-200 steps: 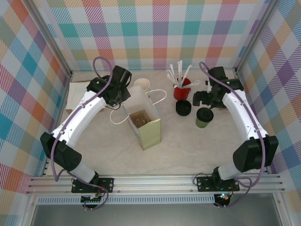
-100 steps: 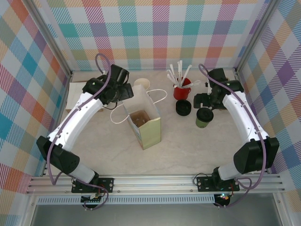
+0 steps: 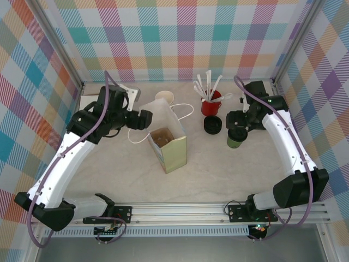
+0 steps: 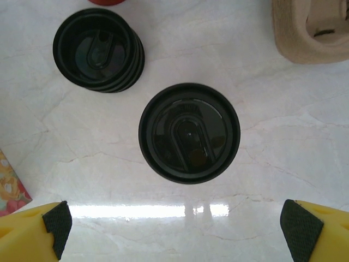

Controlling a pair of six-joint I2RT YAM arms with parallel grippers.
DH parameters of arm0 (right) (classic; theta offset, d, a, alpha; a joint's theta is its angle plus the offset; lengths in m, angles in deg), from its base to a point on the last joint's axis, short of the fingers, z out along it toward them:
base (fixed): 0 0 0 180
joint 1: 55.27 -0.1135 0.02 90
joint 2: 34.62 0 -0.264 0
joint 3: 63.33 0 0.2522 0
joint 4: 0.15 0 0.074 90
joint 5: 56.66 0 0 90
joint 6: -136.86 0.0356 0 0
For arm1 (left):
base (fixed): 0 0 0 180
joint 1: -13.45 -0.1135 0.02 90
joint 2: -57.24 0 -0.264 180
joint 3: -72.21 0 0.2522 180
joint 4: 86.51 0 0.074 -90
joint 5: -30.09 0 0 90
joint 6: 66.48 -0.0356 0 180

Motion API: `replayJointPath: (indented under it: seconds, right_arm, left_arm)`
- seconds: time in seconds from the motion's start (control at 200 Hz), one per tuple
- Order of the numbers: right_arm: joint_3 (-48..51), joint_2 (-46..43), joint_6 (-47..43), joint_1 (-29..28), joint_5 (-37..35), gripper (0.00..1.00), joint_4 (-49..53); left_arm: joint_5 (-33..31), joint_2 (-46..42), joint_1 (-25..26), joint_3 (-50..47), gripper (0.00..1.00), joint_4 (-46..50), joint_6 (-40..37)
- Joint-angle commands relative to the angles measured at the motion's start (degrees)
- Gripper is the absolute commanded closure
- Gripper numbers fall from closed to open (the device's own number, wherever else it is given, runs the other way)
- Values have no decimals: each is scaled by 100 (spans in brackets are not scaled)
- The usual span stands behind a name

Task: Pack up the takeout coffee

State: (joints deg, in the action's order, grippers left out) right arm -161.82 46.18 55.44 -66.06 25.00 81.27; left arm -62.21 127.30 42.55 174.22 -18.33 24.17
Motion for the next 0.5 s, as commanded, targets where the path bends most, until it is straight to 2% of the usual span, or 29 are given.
replayJointPath:
  seconds: [0.0, 0.315, 0.495]
  right_arm:
    - [20, -136, 108, 42, 141, 0, 281]
    - [268, -245, 257, 50, 520, 0, 377]
    - [358, -196, 276, 358, 943, 0, 340]
  left_arm:
    - [520, -92, -45, -141, 13, 14, -677]
    - [683, -31, -45, -280, 14, -87, -847]
    - [818, -18, -45, -312, 14, -133, -904]
